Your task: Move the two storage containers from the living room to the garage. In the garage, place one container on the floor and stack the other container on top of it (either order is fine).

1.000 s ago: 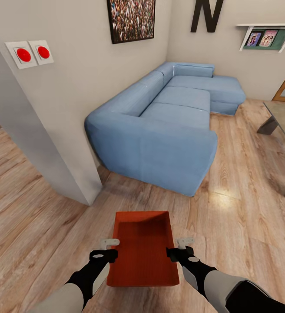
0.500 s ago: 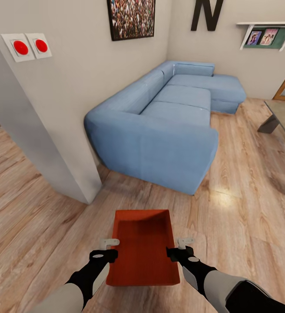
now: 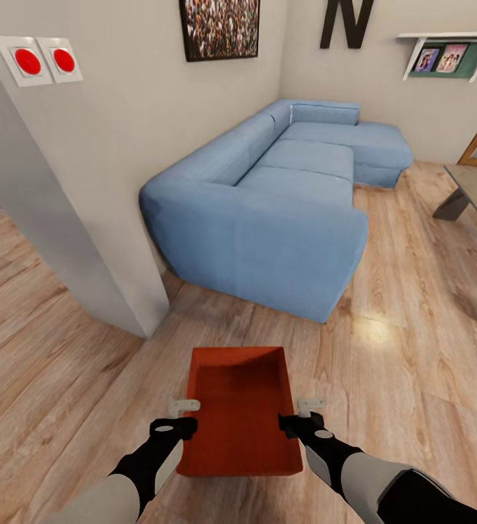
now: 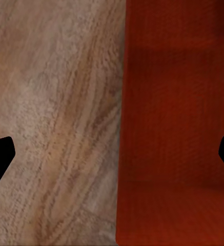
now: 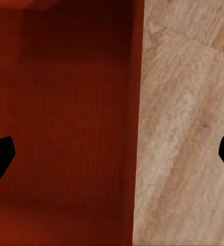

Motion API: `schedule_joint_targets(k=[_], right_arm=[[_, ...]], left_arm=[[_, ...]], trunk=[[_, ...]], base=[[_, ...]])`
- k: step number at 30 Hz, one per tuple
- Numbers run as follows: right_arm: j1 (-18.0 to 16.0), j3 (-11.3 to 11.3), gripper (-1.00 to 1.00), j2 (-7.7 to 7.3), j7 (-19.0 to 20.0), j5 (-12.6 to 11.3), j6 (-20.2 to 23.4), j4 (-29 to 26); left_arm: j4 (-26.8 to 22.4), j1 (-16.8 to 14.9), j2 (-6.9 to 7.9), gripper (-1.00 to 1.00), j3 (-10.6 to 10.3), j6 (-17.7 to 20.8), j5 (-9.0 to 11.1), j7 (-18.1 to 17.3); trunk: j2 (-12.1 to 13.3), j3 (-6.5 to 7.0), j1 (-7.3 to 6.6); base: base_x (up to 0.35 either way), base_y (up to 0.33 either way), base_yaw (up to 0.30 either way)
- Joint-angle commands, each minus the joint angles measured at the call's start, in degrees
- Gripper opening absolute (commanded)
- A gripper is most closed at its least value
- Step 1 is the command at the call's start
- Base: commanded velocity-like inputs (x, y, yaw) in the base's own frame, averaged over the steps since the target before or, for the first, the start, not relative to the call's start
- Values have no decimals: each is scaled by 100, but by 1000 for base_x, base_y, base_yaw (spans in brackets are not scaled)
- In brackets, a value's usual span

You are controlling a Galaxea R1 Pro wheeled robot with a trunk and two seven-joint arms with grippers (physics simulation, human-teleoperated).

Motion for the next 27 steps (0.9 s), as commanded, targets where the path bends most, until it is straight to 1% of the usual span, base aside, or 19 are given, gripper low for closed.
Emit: schedule_joint_targets(k=[1,23,27], right_arm=[[-5,48,100,5,-9,-44,-24,15],[-5,38,100,1,-26,-49,-26,15],[-5,31,100,-7,-26,-76,-33,15]], left_arm=[[-11,-1,5,100,-49,29,59,44],[6,0,13,100,-49,29,67,44],[4,0,13,100,-49,29,68,44]], trunk=[[-43,-22,22],[-926,-417,505],[-926,-417,505]], base=[[0,0,0],[0,0,0],[0,0,0]])
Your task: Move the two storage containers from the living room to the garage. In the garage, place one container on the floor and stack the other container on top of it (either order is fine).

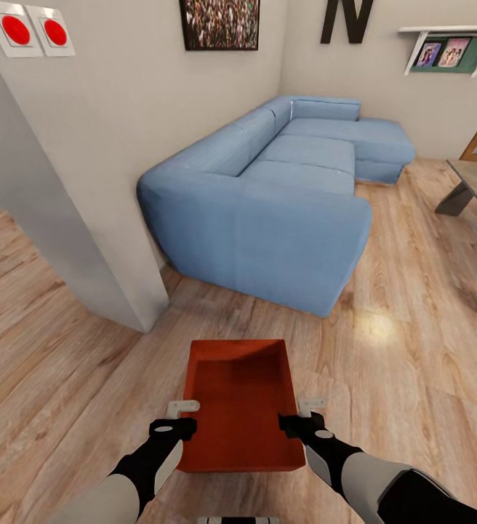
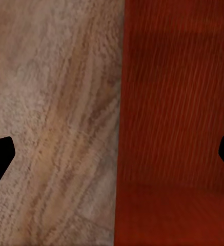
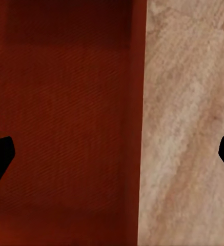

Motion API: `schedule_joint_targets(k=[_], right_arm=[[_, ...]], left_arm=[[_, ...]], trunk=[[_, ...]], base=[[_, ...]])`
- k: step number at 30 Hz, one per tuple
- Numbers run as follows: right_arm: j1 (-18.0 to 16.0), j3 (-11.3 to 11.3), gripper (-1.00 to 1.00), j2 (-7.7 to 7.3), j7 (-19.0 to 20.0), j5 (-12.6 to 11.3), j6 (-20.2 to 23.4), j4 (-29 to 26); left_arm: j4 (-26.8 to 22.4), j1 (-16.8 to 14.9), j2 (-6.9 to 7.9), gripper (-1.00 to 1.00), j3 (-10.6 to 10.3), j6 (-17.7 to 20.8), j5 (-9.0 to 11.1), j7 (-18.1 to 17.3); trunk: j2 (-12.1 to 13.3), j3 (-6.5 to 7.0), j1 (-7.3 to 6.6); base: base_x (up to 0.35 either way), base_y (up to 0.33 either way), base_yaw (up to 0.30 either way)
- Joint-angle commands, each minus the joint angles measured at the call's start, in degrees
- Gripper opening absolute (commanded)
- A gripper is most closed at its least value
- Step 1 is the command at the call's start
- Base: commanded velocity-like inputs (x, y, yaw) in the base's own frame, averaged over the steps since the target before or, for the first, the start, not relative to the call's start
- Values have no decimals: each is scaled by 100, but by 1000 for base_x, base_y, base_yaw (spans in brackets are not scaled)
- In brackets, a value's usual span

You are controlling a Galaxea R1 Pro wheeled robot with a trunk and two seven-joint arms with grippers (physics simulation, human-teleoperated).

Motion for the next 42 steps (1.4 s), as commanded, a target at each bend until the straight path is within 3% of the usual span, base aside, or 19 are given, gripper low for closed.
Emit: schedule_joint_targets(k=[1,11,18,42], right_arm=[[-5,47,100,3,-8,-49,-27,15],[-5,35,100,-2,-8,-59,-28,15],[-5,28,100,-104,-8,-75,-31,15],[-5,32,100,-105,-8,-81,-119,15]], left_arm=[[-12,-1,5,100,-49,29,59,44],[-17,-1,4,100,-49,29,59,44],[-10,-2,4,100,-49,29,63,44],[-21,-1,4,100,-49,26,59,46]], trunk=[[-2,-4,-1],[-2,-4,-1],[-2,-4,-1],[-122,-58,65]], base=[[0,0,0],[0,0,0],[0,0,0],[0,0,0]])
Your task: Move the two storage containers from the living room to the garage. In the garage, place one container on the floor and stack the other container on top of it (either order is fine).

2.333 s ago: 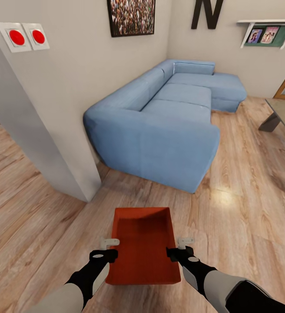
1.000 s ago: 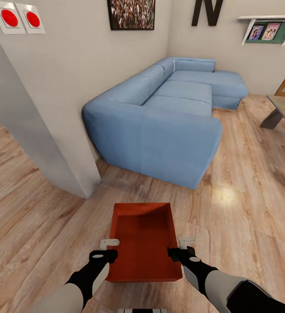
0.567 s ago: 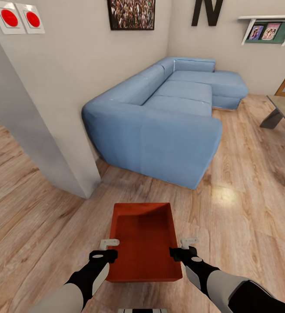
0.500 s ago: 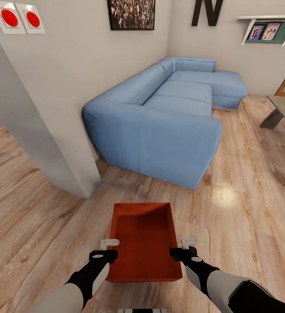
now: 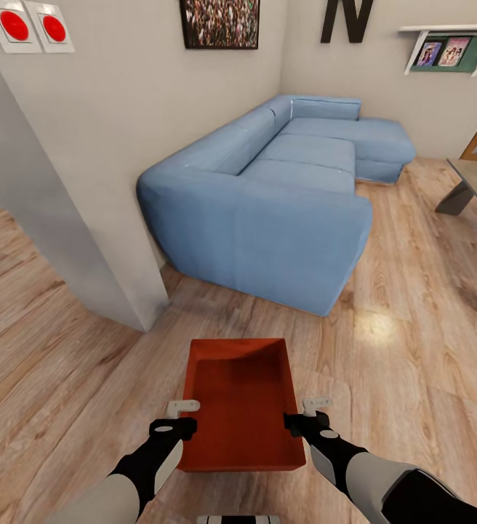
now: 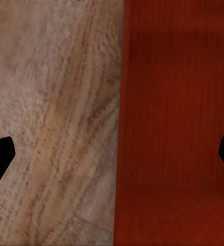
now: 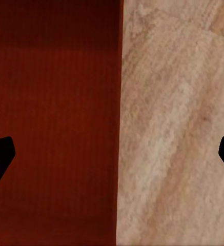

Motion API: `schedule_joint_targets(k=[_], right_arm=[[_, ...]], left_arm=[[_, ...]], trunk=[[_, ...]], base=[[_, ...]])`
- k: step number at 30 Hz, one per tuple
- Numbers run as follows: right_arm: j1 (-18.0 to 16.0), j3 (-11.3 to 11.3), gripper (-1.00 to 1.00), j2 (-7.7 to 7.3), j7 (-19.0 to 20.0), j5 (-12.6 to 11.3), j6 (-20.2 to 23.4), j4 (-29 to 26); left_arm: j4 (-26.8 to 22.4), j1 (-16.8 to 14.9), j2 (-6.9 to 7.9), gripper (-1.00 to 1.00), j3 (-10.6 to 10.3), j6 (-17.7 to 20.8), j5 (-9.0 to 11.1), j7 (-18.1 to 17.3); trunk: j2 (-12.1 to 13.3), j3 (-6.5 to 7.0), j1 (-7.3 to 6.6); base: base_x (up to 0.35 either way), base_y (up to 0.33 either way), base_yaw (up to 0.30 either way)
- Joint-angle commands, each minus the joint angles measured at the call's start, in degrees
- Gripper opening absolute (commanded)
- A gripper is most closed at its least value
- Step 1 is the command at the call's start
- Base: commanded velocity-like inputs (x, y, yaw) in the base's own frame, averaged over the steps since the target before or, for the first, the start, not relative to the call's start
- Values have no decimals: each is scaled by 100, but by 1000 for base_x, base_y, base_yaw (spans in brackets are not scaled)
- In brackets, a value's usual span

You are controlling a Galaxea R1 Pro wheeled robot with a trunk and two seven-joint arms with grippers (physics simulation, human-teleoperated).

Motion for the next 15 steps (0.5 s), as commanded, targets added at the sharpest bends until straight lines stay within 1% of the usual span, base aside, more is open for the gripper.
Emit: schedule_joint_targets(k=[1,15], right_arm=[[-5,50,100,5,-9,-44,-27,15],[-5,52,100,5,-9,-38,-32,15]], left_arm=[[-12,-1,5,100,-49,30,59,44],[-51,-1,5,100,-48,25,86,48]], trunk=[[-2,-4,-1],[-2,-4,-1]], base=[[0,0,0],[0,0,0]])
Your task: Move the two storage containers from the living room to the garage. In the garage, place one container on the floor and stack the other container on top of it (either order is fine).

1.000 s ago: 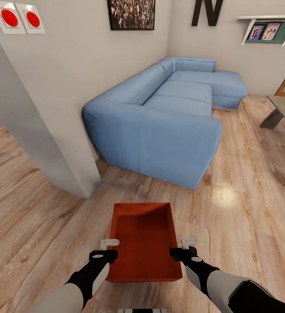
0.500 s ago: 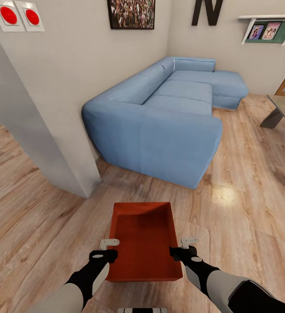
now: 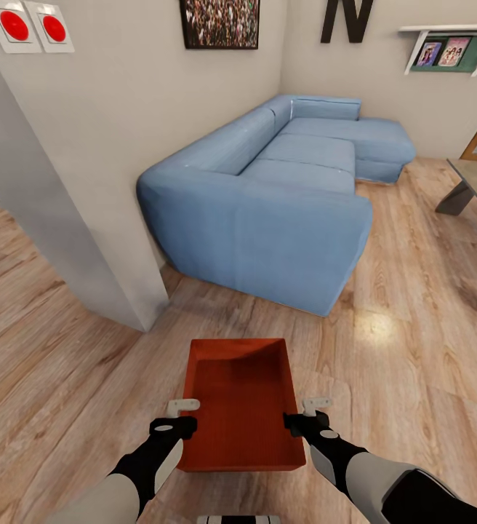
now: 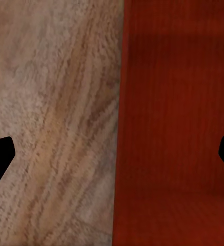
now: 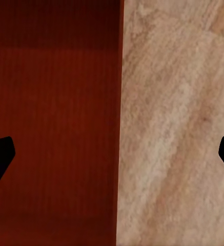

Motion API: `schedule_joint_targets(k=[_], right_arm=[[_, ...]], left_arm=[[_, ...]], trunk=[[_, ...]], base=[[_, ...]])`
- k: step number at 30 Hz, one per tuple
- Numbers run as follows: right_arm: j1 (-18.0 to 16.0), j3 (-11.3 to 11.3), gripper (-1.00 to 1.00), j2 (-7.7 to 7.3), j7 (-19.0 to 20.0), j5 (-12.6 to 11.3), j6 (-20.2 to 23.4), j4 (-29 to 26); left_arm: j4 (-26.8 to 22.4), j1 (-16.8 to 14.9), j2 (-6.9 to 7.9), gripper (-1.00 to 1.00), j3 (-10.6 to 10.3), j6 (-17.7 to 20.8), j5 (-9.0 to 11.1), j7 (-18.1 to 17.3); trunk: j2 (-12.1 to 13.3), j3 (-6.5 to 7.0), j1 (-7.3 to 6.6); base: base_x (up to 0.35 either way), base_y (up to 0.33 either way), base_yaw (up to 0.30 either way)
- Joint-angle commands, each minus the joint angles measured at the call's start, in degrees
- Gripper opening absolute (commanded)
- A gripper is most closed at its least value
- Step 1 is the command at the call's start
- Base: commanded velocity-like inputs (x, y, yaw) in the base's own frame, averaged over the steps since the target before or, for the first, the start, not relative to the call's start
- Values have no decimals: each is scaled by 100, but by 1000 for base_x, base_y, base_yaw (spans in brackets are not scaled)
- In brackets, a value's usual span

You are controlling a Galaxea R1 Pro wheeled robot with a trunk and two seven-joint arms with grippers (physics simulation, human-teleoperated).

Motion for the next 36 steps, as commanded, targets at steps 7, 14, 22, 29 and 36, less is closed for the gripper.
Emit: schedule_joint_targets(k=[7,14,22,29,36], right_arm=[[-5,48,100,5,-9,-43,-26,15],[-5,48,100,5,-9,-43,-26,15],[-5,48,100,5,-9,-43,-25,15],[-5,48,100,5,-9,-38,-26,15],[-5,48,100,5,-9,-30,-25,15]], left_arm=[[-7,-1,4,100,-50,32,61,45],[-28,-1,5,100,-44,33,58,38],[-28,-2,5,100,-41,32,59,38],[-30,-2,5,100,-41,33,60,38],[-18,-1,5,100,-41,28,60,38]], trunk=[[-242,-112,131],[-523,-237,285],[-643,-291,351],[-643,-291,351],[-804,-363,438]], base=[[0,0,0],[0,0,0],[0,0,0],[0,0,0],[0,0,0]])
